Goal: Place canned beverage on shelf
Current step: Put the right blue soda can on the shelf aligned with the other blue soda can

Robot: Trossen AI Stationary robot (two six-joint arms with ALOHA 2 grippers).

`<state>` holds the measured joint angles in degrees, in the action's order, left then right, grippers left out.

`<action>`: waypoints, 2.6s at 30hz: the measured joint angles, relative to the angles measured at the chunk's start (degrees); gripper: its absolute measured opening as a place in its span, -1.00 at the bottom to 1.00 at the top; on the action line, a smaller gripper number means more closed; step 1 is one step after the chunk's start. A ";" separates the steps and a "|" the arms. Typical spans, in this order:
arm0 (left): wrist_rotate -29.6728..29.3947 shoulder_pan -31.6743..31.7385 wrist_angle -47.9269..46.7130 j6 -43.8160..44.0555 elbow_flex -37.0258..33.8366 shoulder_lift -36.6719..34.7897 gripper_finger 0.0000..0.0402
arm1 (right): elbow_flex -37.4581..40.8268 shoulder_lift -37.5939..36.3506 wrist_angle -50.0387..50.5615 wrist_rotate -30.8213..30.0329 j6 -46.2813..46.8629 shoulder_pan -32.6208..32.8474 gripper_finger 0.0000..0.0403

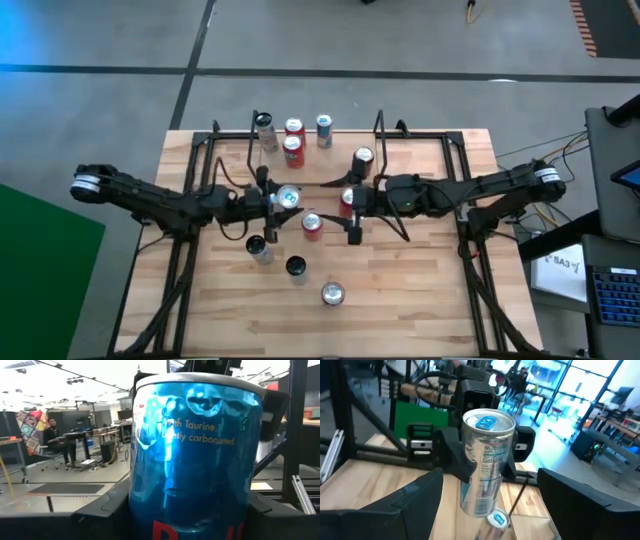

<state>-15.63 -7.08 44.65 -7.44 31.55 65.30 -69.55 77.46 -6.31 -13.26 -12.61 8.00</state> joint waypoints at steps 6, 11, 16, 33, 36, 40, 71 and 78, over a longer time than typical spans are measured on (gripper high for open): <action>-3.91 -1.32 0.49 -0.96 -1.03 -0.23 0.02 | 3.89 4.32 -13.87 0.17 0.71 -0.01 0.56; -4.86 -1.54 0.48 -1.05 -0.71 1.38 0.02 | 3.50 8.12 -17.77 0.15 0.82 -0.01 0.55; -5.08 -1.56 0.82 -1.03 -0.50 2.05 0.02 | 1.11 10.77 -18.41 -0.80 1.12 -0.02 0.56; -4.96 -1.56 0.34 -1.05 -0.50 2.05 0.06 | -0.47 12.89 -23.45 -3.23 0.71 -0.16 0.56; -4.97 -1.56 0.34 -1.06 -0.50 2.05 0.10 | -0.47 12.89 -24.61 -2.92 -0.56 -0.43 0.56; -4.97 -1.56 0.34 -1.05 -0.50 2.05 0.10 | -0.47 13.53 -25.59 -2.39 -0.41 -1.27 0.56; -5.04 -1.41 -0.59 1.92 -0.50 1.71 0.48 | -4.95 17.56 -21.90 -3.15 1.71 -3.21 0.08; -4.97 -0.82 -2.13 0.08 -0.46 -0.32 0.64 | -4.95 14.34 -16.41 -2.98 4.00 -5.26 0.08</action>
<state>-20.60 -7.90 42.52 -7.37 31.09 64.98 -74.50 91.80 -22.72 -16.23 -8.61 2.74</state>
